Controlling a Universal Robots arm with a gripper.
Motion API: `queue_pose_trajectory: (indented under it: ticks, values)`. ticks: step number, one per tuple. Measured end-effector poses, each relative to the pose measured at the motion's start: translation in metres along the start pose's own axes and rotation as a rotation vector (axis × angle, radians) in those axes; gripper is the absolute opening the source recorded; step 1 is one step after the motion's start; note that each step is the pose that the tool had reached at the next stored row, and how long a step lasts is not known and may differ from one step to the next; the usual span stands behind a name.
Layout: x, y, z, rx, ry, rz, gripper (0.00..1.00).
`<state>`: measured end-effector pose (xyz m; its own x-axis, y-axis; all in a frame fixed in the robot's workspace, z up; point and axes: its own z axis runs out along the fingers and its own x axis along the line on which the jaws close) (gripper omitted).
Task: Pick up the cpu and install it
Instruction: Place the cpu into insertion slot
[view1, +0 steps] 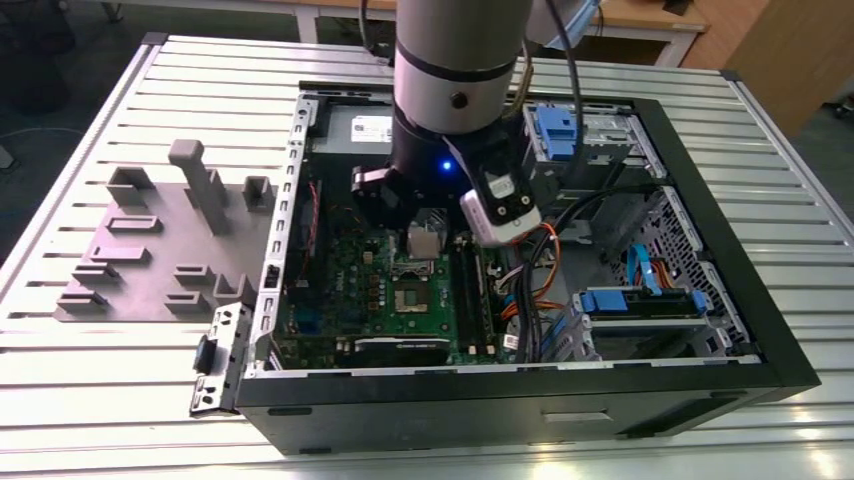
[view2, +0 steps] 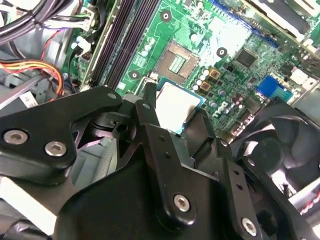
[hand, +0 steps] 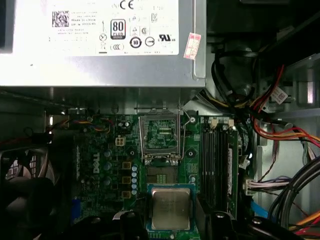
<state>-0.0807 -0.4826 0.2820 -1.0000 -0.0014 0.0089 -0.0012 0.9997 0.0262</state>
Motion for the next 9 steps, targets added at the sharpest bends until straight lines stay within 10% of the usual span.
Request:
queue_pose_trajectory:
  ticks: [9]
  values:
    - [0.0000,-0.0041,0.0164,-0.0005,-0.0002,0.000,0.47]
